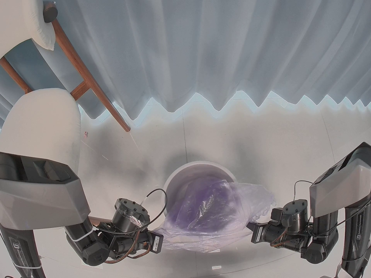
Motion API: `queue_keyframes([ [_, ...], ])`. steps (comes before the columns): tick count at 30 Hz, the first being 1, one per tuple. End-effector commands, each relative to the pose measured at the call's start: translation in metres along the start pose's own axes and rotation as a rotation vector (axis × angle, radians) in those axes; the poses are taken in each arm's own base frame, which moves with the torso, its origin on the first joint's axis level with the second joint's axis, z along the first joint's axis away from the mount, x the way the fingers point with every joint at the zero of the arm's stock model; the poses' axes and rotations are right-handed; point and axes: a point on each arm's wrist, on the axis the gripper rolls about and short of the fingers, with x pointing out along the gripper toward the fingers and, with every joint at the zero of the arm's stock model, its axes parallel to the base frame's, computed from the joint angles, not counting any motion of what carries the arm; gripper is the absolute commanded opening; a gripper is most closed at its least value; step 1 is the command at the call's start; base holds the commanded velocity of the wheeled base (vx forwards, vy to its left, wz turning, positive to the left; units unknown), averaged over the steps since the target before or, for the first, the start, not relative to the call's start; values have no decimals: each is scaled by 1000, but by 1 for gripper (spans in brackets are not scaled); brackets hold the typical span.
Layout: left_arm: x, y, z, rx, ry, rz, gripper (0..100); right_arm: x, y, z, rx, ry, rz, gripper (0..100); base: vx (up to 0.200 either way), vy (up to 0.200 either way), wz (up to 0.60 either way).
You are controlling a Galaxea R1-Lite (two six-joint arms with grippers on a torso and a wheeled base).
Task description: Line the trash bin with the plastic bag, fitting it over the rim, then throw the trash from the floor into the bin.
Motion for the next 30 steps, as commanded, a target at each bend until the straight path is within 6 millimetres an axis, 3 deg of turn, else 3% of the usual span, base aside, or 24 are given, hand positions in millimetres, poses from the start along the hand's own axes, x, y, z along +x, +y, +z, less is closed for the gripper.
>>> queue_keyframes([
  [1,12,2,-8,32,37,37,0,13,-6,-12,-6,37,-26,0,0,0,0],
  [7,24,1,-3,25,22,39,0,27,-6,-5,3,-31,-63,0,0,0,0],
  [13,24,4,-2,-20,20,41,0,26,-3,-1,5,-53,-56,0,0,0,0],
  [14,24,4,-2,-25,22,40,0,25,-3,0,7,-55,-54,100,0,0,0],
  [15,23,5,-3,-24,26,42,0,22,-2,1,7,-57,-54,100,0,0,0],
  [16,22,5,-4,-24,26,46,100,20,-2,2,15,-61,-51,100,0,0,0],
  [20,7,2,3,-28,-10,21,100,-9,6,7,44,-68,-22,100,0,0,0],
  [24,-5,4,-4,-16,-16,20,100,-39,8,0,51,-19,6,100,0,0,0],
  [30,-14,10,-16,-21,-92,5,100,-48,13,7,79,-58,25,100,0,0,0],
])
